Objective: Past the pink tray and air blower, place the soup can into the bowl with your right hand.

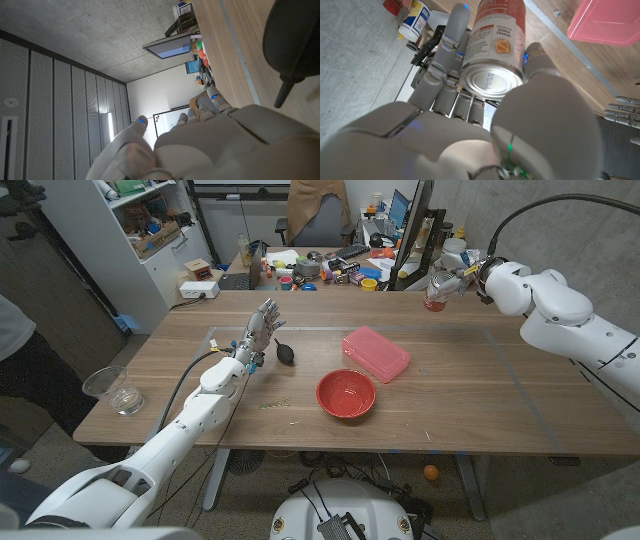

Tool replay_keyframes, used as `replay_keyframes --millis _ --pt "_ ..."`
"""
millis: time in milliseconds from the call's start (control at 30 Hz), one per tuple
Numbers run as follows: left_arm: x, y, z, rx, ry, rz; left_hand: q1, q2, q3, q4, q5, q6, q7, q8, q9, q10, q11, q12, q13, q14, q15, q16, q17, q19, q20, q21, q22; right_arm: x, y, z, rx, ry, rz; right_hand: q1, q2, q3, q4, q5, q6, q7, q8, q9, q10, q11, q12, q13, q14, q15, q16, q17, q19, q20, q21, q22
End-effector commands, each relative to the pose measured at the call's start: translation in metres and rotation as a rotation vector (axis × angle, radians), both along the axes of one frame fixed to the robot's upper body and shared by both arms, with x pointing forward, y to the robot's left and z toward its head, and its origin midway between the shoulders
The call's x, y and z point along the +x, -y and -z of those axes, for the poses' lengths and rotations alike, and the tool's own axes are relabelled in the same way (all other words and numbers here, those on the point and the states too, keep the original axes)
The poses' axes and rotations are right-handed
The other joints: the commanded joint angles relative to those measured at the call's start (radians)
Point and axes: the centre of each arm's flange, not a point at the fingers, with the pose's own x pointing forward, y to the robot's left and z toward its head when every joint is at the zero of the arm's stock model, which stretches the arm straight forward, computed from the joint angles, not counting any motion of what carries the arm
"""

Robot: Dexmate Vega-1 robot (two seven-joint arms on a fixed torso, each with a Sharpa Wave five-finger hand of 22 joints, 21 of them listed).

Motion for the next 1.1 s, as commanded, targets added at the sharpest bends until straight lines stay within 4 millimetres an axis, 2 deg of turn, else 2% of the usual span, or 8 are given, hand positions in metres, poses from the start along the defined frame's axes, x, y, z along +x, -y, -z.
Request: replay_keyframes --millis 33,1100 --pt "0.001 -0.003 -0.001 0.004 0.004 0.010 -0.010 0.086 0.010 -0.001 0.001 -0.037 -0.001 -0.001 0.003 -0.073 0.005 -0.002 0.005 -0.054 -0.001 -0.002 0.002 -0.083 0.001 -0.002 0.003 -0.027 -0.025 0.009 -0.042 0.003 -0.069 0.415 0.400 0.000 0.007 -0.001 0.010 0.006 0.010 0.002 0.026 -0.008 0.063 0.153 0.266 -0.217 -0.004 0.007 -0.019 -0.014 0.006 0.003" --pt "-0.003 -0.015 -0.002 0.016 0.018 0.028 -0.010 0.086 0.011 -0.001 0.000 -0.037 0.000 -0.001 0.003 -0.073 0.006 -0.002 0.005 -0.053 0.000 -0.002 0.003 -0.082 0.001 -0.004 0.003 -0.080 -0.098 0.040 -0.178 -0.038 -0.254 0.433 0.398 -0.008 0.009 -0.001 0.020 0.007 0.010 -0.007 0.042 -0.009 0.071 0.168 0.267 -0.217 -0.017 0.012 -0.032 -0.015 0.025 0.002"
